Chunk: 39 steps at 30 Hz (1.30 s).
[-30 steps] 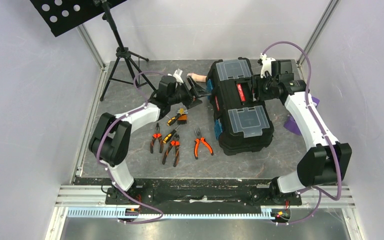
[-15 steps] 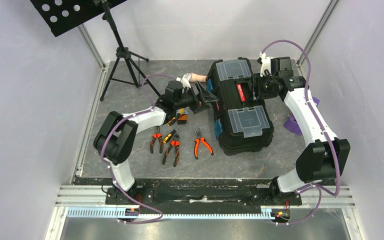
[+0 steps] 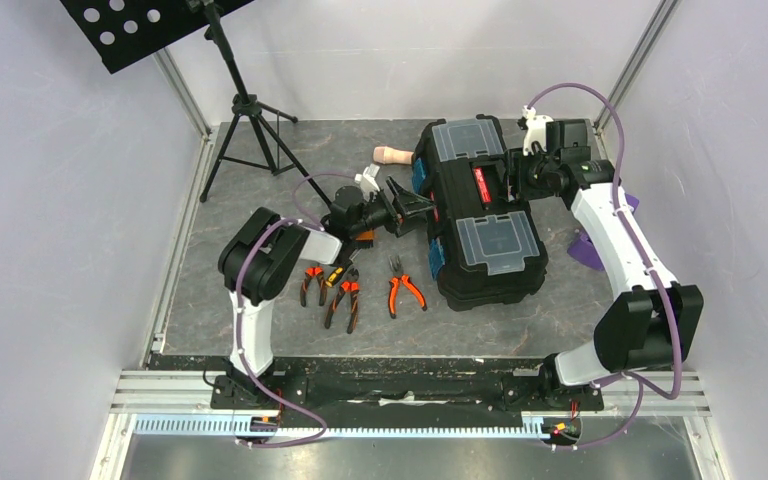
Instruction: Pack the tool kit
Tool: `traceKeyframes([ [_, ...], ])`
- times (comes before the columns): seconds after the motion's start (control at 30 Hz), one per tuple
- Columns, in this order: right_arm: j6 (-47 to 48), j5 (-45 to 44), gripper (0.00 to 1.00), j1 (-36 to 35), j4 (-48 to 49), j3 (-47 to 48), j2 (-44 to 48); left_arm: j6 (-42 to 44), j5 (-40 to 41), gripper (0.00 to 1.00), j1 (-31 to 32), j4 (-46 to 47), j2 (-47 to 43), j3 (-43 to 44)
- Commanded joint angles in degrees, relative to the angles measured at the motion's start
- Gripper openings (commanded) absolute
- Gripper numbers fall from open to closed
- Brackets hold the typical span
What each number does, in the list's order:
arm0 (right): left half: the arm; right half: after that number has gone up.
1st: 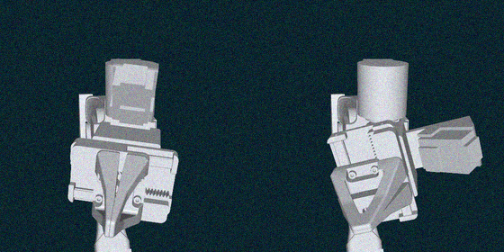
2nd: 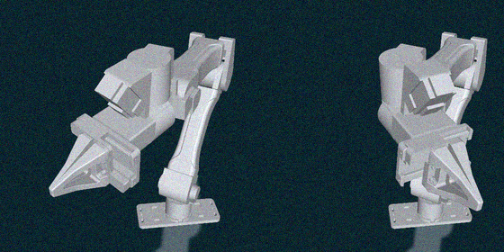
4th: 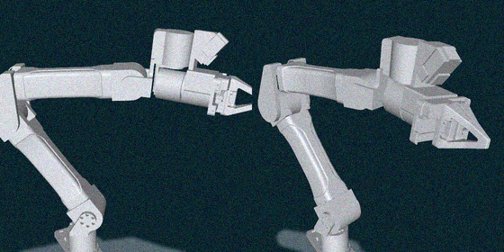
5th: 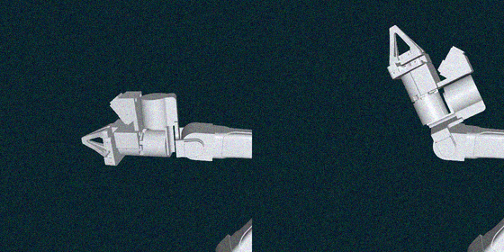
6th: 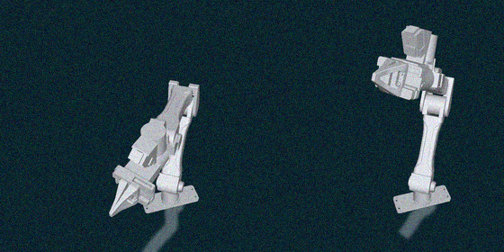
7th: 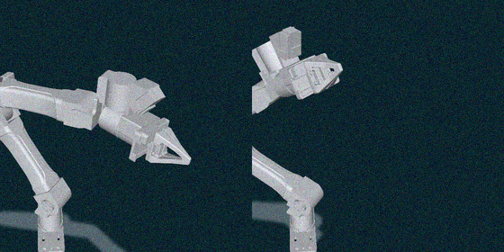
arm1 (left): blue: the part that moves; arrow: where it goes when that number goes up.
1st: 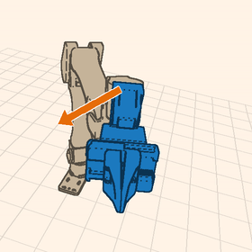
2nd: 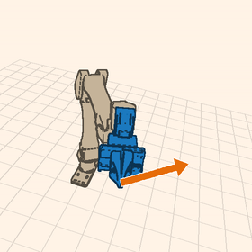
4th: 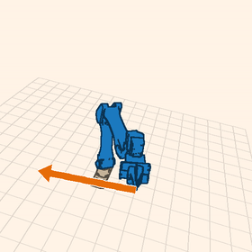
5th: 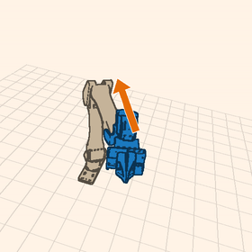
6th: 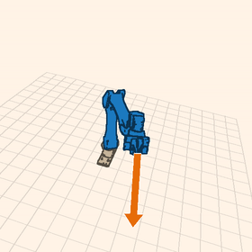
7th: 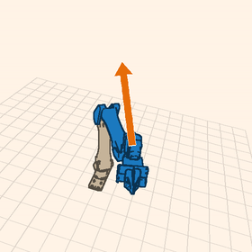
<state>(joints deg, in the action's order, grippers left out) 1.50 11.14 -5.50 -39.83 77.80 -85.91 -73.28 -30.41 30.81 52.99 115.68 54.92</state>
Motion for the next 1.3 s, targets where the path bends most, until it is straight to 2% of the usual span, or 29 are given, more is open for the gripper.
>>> traceKeyframes([
  [0.0,2.3,2.6,0.44,-0.7,-3.5,-6.5,-6.4,-5.2,0.6,0.87,0.4,14.5,3.1,-0.5],
  [0.27,2.1,3.6,0.42,-0.7,-2.3,-7.3,-6.1,-7.2,0.6,0.71,1.4,23.4,4.3,-1.7],
  [0.37,2.0,4.1,0.42,-0.7,-1.9,-8.0,-6.0,-9.2,1.3,0.68,1.4,27.6,2.5,-2.6],
  [0.6,1.5,5.9,0.41,-0.7,-0.3,-10.4,-6.1,-5.6,0.9,0.69,1.7,20.8,-7.9,-2.1],
  [0.8,0.5,10.0,0.40,0.8,1.8,-11.9,-6.1,-4.7,0.7,0.69,3.5,16.8,-12.6,0.0],
  [0.9,0.7,9.6,0.40,1.2,1.9,-12.2,-5.7,-1.7,2.6,0.72,3.4,12.9,-13.7,-2.5],
  [1.1,1.2,8.5,0.40,1.7,1.8,-12.9,-4.8,0.9,4.6,0.72,0.2,12.4,-12.8,-11.7],
  [1.27,1.6,7.9,0.40,1.8,1.8,-13.4,-4.6,2.1,2.9,0.70,-0.4,11.9,-9.4,-12.5],
])
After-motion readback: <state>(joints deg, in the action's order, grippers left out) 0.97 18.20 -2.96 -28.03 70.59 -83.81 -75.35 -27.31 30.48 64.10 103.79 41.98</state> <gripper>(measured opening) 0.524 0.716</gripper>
